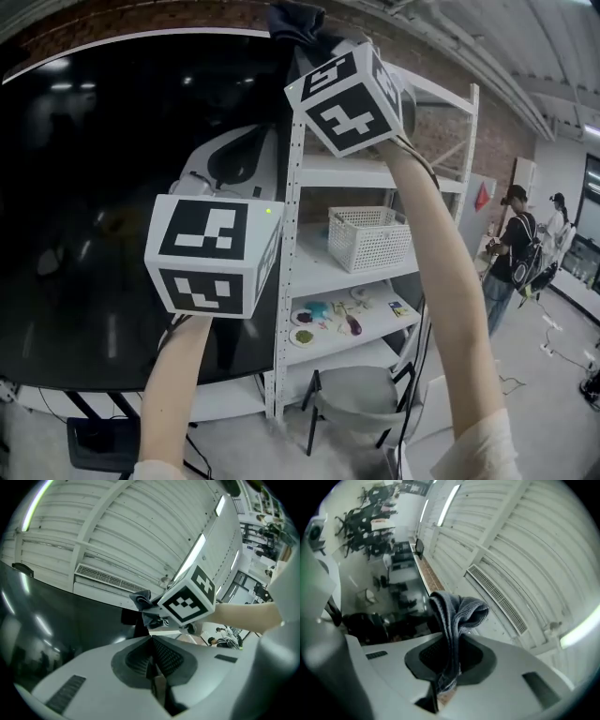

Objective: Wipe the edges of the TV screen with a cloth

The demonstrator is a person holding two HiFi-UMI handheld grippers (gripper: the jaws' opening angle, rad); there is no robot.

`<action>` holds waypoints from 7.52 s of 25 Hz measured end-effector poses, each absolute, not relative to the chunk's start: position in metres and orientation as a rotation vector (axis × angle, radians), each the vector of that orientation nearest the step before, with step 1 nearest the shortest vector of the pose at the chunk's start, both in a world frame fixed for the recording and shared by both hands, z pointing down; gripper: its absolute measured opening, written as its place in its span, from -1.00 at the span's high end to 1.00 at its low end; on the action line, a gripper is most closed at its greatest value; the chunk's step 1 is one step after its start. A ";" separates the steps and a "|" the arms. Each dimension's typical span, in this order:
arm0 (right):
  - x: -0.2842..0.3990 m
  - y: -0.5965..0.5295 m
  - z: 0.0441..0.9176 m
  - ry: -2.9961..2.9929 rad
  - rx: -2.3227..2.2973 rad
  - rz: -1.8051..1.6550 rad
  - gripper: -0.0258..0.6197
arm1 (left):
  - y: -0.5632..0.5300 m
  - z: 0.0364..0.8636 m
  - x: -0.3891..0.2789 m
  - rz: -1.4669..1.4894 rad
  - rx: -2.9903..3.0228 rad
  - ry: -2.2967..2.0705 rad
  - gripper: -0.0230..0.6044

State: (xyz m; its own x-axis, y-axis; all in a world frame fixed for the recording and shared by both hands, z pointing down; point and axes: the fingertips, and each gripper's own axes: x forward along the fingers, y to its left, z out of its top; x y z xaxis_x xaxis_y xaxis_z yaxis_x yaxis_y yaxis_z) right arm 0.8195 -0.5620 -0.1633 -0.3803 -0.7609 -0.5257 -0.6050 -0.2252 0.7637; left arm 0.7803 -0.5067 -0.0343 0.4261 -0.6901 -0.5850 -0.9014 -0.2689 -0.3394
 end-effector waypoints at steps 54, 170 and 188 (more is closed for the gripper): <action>0.810 -0.613 0.404 -2.297 1.229 -1.054 0.77 | -0.538 0.367 0.744 0.393 -2.191 1.833 0.88; -0.317 -0.285 0.574 -2.182 1.614 -0.196 0.77 | -0.239 0.508 -0.486 0.096 -2.316 2.062 0.88; -0.374 -0.235 0.551 -2.420 1.467 -0.237 0.77 | -0.214 0.502 -0.489 0.130 -2.303 2.050 0.88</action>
